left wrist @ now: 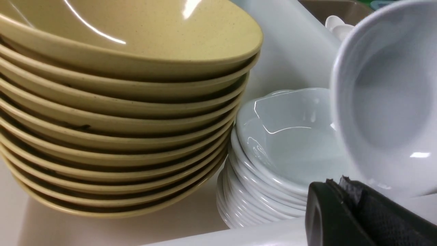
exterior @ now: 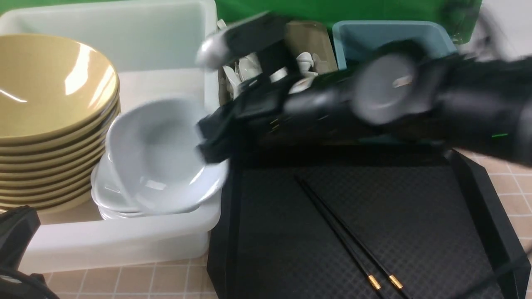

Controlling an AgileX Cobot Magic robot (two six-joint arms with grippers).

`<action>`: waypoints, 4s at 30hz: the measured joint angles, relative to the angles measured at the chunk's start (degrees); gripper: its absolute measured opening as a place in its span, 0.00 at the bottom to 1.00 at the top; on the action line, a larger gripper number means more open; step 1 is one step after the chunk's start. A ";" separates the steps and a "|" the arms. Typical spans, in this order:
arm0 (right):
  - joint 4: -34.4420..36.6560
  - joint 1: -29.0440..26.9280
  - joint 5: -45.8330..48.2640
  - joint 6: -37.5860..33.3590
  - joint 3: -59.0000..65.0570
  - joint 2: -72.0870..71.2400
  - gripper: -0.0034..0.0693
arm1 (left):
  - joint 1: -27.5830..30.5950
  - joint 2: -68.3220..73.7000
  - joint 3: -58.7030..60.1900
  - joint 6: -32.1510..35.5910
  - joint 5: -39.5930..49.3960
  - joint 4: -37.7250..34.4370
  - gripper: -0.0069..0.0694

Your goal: On brown table put chopsticks spoon bowls plates into blue grey white boxes.

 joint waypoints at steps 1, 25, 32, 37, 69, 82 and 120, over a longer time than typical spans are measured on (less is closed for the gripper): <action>0.07 0.00 0.40 0.06 -0.96 0.96 0.32 | 0.00 0.00 0.00 0.00 0.00 0.00 0.09; -49.89 -11.33 29.85 36.35 18.41 -5.82 0.74 | 0.00 0.00 0.00 0.00 0.05 0.00 0.09; -49.53 -11.33 21.34 40.86 24.58 -1.36 0.59 | 0.00 0.00 0.00 0.00 0.05 0.00 0.09; -49.06 -11.10 21.62 40.37 24.05 -0.48 0.34 | 0.00 0.00 0.04 0.00 0.05 0.00 0.09; -76.61 -26.46 10.41 66.84 4.82 -3.93 0.59 | 0.00 0.00 0.11 0.00 0.00 0.00 0.09; -38.34 -9.30 25.87 32.52 17.63 -4.24 0.52 | 0.00 0.00 0.41 0.00 -0.10 0.05 0.09; -42.18 -6.50 24.24 31.51 18.21 1.56 0.41 | 0.00 0.00 0.41 0.00 0.09 0.05 0.09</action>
